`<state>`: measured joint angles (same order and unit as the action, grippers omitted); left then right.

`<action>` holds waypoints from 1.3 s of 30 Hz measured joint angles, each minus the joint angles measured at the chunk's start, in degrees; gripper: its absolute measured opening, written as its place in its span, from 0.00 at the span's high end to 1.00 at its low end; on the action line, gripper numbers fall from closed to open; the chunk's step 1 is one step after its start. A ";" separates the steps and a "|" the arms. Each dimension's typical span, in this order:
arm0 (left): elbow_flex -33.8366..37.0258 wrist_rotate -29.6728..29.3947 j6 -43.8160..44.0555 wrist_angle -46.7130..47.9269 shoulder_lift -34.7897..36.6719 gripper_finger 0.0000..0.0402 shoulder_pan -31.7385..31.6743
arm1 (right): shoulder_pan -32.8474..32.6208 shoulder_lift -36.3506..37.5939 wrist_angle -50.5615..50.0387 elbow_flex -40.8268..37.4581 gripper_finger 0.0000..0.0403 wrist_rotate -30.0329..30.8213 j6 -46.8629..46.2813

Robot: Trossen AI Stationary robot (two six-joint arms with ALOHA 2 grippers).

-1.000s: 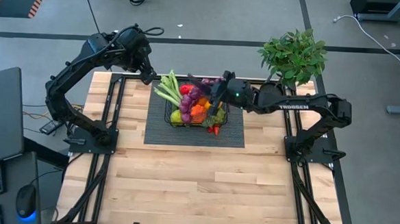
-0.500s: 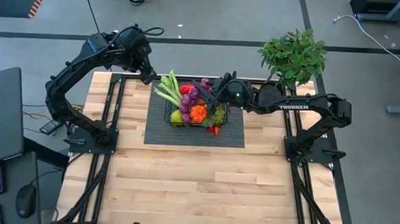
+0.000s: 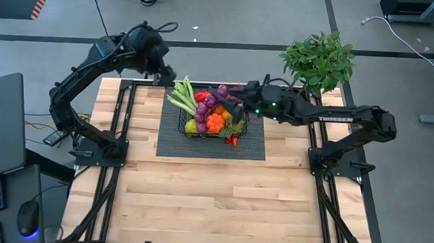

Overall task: Build produce basket
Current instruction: Return to Home Position

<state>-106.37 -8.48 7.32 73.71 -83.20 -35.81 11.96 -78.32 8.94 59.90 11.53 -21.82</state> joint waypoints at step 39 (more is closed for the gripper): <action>64.03 4.64 29.58 -60.52 51.06 0.99 23.88 | -7.90 50.42 4.05 -38.44 0.94 0.63 -22.49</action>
<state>-42.34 -3.84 36.90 13.19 -32.14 -11.92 4.05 -27.90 12.99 21.45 12.16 -44.31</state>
